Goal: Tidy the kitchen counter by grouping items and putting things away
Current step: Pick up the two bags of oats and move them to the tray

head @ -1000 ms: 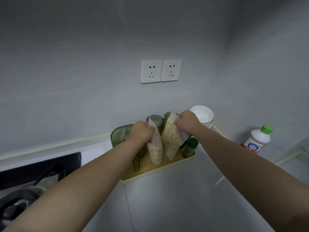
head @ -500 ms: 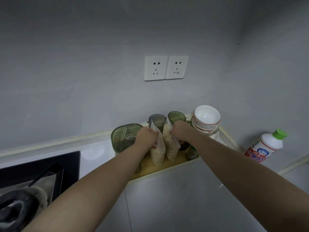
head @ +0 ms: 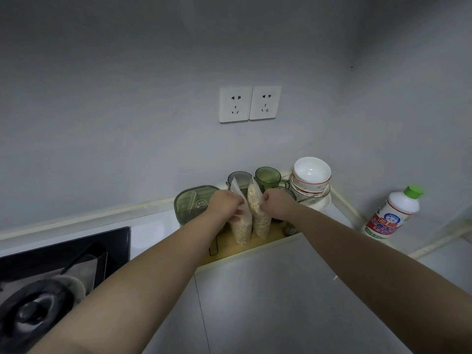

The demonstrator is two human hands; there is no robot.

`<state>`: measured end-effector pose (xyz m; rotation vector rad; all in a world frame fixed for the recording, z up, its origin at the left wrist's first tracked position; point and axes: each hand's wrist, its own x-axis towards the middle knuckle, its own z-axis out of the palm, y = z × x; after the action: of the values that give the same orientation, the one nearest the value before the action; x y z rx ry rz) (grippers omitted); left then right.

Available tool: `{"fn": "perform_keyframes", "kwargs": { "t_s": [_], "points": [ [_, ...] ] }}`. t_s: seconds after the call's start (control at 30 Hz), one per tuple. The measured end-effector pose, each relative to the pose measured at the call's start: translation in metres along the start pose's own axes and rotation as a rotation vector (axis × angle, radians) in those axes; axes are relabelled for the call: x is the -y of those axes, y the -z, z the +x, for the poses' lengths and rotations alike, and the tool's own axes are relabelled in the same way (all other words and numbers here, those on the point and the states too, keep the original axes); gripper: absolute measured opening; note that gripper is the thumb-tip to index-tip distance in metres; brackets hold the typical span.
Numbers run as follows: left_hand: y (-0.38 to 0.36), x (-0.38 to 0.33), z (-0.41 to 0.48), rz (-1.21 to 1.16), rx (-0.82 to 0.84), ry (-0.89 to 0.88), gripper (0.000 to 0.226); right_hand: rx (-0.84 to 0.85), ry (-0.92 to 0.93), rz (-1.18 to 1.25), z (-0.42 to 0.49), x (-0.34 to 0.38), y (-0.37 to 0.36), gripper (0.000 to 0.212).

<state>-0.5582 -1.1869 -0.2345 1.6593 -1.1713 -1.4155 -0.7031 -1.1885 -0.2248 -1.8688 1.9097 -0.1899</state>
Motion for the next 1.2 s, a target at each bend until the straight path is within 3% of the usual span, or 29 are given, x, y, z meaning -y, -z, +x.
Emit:
{"fn": "perform_keyframes", "kwargs": {
  "t_s": [0.27,0.47,0.53,0.63,0.73,0.8,0.93,1.2],
  "points": [
    [0.005,-0.004,-0.046,-0.093,0.022,0.018,0.014,-0.071,0.024,0.042,-0.045,0.014,0.009,0.035],
    [0.016,0.005,-0.089,-0.134,-0.021,-0.111,0.011,-0.134,0.098,0.037,-0.084,0.018,-0.002,0.037],
    [0.03,0.013,-0.104,0.084,-0.069,-0.264,0.015,-0.168,0.182,-0.001,-0.101,0.024,-0.009,0.039],
    [0.059,0.028,-0.121,0.687,-0.14,-0.565,0.03,-0.24,0.34,-0.103,-0.123,0.038,-0.015,0.042],
    [0.094,0.037,-0.147,1.043,-0.227,-0.687,0.048,-0.346,0.442,-0.239,-0.144,0.062,-0.019,0.047],
    [0.118,0.041,-0.169,1.209,-0.298,-0.671,0.057,-0.404,0.458,-0.268,-0.159,0.084,-0.024,0.052],
    [0.165,0.061,-0.22,1.357,-0.45,-0.565,0.064,-0.461,0.504,-0.29,-0.2,0.136,-0.045,0.059],
    [0.276,0.129,-0.351,1.418,-0.683,-0.442,0.068,-0.472,0.64,-0.267,-0.296,0.261,-0.121,0.063]
  ]
}}
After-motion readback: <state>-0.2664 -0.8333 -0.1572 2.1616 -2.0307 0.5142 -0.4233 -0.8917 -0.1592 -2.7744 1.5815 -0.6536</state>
